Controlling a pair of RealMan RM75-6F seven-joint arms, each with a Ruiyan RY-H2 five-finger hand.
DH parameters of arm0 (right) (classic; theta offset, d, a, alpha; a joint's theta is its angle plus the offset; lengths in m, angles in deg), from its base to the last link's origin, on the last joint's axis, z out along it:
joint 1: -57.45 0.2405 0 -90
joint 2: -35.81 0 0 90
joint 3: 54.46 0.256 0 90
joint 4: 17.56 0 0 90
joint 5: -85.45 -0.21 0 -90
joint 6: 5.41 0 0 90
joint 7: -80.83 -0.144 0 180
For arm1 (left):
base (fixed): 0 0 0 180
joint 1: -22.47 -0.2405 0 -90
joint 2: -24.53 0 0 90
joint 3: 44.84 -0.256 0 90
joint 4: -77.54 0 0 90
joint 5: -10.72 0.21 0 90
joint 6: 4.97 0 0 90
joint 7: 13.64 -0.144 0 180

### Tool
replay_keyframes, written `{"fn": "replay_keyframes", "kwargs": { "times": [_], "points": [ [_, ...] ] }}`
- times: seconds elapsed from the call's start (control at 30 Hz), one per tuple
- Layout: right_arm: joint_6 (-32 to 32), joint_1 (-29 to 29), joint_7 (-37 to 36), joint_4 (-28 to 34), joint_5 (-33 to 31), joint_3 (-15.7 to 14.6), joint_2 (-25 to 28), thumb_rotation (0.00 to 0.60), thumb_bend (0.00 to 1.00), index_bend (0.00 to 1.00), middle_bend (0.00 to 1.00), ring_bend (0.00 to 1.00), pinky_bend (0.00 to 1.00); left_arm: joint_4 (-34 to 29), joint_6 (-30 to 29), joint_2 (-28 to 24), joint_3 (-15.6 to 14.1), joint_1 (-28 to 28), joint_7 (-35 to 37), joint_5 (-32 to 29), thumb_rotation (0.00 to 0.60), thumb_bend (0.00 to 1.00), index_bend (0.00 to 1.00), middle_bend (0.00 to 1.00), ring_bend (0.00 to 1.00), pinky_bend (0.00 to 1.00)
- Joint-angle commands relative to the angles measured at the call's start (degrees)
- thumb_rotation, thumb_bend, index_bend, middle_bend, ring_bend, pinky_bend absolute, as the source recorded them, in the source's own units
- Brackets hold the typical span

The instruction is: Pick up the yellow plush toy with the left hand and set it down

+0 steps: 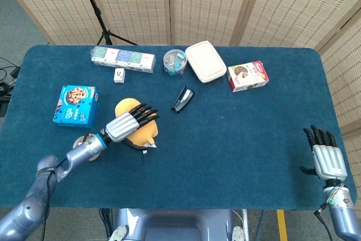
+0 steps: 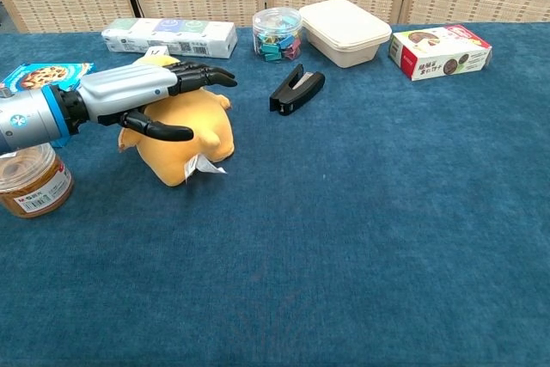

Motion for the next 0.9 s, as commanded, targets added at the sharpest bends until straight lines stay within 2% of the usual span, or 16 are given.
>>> {"fn": "replay_keyframes", "kwargs": {
  "times": [0.03,0.43,0.67,0.73,0.9],
  "points": [
    [-0.01,0.01,0.02,0.00,0.02,-0.02,0.01,0.600,0.04,0.00,0.00,0.00,0.00,-0.95,-1.90,-0.42,-0.68,-0.12,-1.22,0.89,0.000,0.00,0.00,0.00,0.00,0.00],
    [0.18,0.09,0.20,-0.03,-0.11,-0.10,-0.06,0.600,0.04,0.00,0.00,0.00,0.00,-3.24,-4.61,-1.58,-0.93,0.09,-3.47,1.62,0.000,0.00,0.00,0.00,0.00,0.00],
    [0.33,0.11,0.00,0.07,-0.09,-0.15,0.07,0.600,0.04,0.00,0.00,0.00,0.00,-1.75,0.89,-1.93,-0.25,-0.01,-4.29,0.20,0.000,0.00,0.00,0.00,0.00,0.00],
    [0.46,0.19,0.04,0.09,-0.12,-0.16,0.04,0.600,0.04,0.00,0.00,0.00,0.00,0.09,5.46,-1.83,0.61,-0.06,-4.31,-1.23,0.000,0.00,0.00,0.00,0.00,0.00],
    [0.61,0.28,0.21,0.09,-0.26,-0.17,-0.04,0.600,0.04,0.00,0.00,0.00,0.00,2.35,10.01,-1.57,1.61,0.14,-3.88,-2.69,0.000,0.00,0.00,0.00,0.00,0.00]
  ]
}}
